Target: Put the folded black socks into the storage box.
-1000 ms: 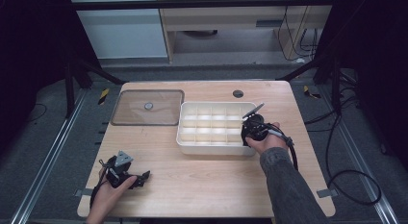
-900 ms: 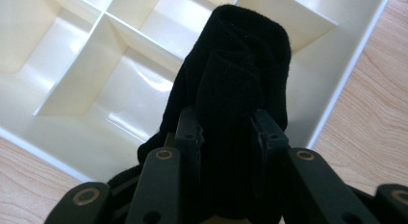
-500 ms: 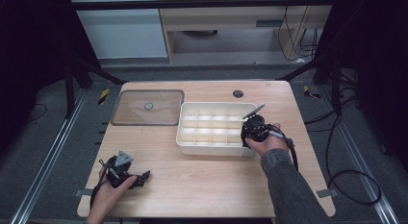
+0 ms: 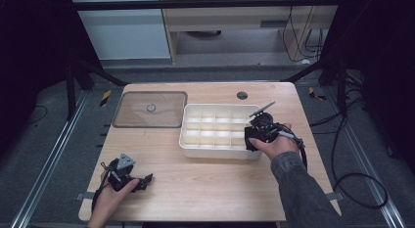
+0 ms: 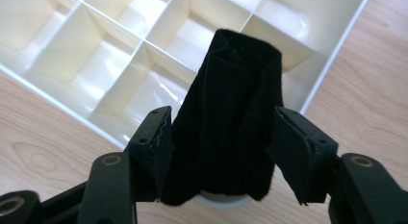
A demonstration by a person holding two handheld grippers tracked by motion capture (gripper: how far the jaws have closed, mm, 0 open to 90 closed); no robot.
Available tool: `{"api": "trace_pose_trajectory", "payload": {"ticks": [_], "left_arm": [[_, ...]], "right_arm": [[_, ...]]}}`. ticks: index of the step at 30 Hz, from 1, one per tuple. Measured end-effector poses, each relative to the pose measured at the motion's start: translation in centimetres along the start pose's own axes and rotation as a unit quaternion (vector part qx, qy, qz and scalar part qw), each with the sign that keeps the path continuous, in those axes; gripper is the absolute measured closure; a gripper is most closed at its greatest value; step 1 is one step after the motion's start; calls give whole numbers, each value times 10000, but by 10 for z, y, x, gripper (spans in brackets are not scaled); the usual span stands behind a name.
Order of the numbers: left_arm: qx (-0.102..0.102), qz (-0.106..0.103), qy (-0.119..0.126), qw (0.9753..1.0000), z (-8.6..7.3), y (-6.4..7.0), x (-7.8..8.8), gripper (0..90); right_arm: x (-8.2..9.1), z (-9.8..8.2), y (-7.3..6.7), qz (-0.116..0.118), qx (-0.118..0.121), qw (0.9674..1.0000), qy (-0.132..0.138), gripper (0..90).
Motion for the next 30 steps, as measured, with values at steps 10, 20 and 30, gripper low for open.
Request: {"api": "trace_pose_trajectory", "payload": {"ticks": [10,20,30], "left_arm": [[0,1,1,10000,0,0,0,0],[4,5,15,10000,0,0,0,0],[2,5,13,10000,0,0,0,0]], "right_arm": [[34,13,17,59,-26,9995,318,416],[56,25,29,7,70,9994,327,881],[45,32,28,67,112,9996,242,900]]}}
Point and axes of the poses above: each handheld gripper's, and its own axes: x roughly backward along the jaws, z roughly out of its top, y roughly to its right, the point moved 6 cm from there along -x, roughly forward along the jaws, and after that the axes turned 1 degree about y, right-handed, at the moved point
